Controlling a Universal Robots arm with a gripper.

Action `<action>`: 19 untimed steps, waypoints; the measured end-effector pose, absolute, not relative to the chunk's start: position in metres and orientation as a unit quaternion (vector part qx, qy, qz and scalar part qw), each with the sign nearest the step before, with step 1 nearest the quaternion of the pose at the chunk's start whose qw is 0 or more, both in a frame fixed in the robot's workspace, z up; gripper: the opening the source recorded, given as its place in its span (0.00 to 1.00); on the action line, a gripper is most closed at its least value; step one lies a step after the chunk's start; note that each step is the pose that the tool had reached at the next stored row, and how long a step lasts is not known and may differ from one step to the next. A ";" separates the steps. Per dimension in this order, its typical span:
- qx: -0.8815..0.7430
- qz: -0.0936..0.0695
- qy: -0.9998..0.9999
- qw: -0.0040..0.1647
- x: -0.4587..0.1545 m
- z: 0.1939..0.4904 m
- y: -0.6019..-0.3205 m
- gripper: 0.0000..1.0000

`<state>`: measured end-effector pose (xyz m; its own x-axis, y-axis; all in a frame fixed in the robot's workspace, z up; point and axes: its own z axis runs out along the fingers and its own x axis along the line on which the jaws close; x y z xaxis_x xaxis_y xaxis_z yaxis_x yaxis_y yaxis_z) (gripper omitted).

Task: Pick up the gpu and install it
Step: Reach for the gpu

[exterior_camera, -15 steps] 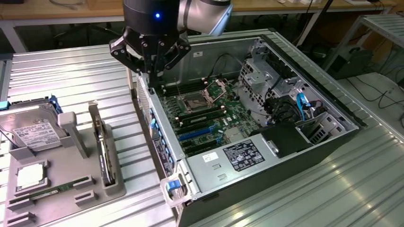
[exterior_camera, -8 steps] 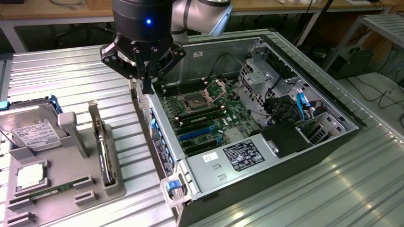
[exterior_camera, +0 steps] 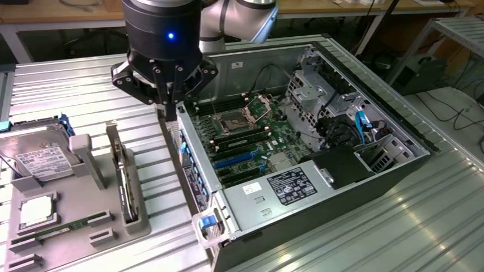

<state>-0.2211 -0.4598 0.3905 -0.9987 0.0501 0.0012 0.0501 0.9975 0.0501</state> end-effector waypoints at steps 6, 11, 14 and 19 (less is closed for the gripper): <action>0.020 0.025 0.999 0.000 -0.235 0.390 -0.463 0.11; 0.018 0.025 1.000 0.000 -0.250 0.390 -0.466 0.11; 0.017 0.026 1.000 0.000 -0.259 0.390 -0.469 0.11; 0.016 0.026 1.000 0.000 -0.272 0.390 -0.472 0.11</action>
<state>-0.2723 -0.4717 0.3901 -0.9995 0.0310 0.0013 0.0310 0.9982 0.0512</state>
